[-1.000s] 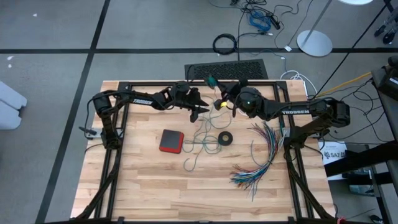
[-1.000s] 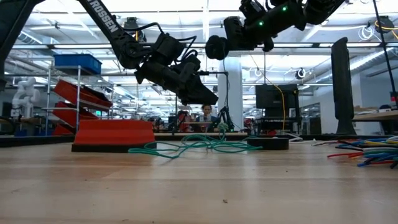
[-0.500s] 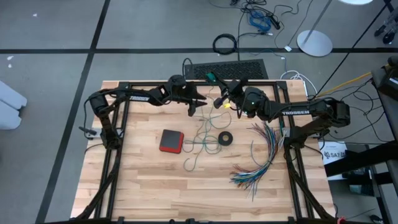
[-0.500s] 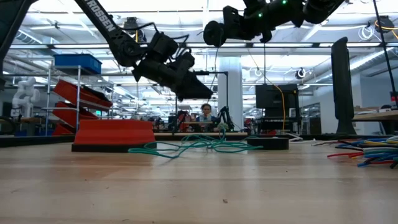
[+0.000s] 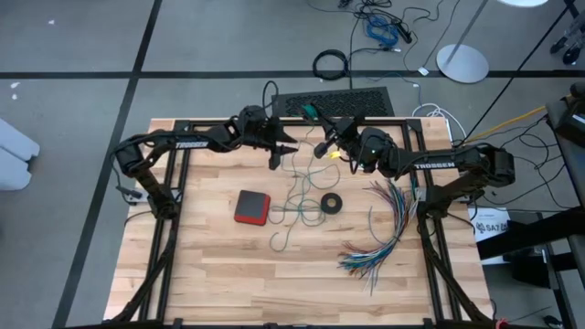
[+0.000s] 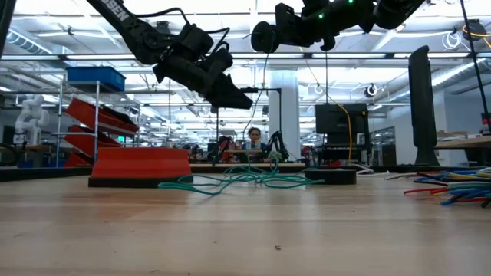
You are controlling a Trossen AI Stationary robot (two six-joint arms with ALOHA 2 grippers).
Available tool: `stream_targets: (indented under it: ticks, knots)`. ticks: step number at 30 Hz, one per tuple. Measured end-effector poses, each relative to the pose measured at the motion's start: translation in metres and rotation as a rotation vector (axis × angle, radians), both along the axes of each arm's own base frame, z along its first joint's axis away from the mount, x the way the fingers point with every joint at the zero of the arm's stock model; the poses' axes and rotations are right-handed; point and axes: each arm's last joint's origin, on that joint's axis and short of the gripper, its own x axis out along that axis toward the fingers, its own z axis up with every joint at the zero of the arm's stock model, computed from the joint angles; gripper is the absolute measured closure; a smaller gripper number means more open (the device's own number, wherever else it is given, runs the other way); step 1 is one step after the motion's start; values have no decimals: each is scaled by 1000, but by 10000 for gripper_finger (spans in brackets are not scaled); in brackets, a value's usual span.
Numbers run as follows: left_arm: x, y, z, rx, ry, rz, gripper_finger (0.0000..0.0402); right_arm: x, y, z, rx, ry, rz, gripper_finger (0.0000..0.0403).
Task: Coiling cords
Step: Coil the green wire cable on the spool
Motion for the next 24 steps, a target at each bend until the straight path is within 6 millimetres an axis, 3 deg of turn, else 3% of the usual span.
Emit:
stream_targets:
  ticks: [8,14,24]
  knots:
    - [-1,-3,1,-1,13,-10,249,0,0,-1,-14,22,8,403]
    - [-4,7,-4,24,32,41,249,1,1,3,-35,-6,49,403]
    - [8,13,-16,-19,-54,-13,249,0,1,6,-51,-29,43,403]
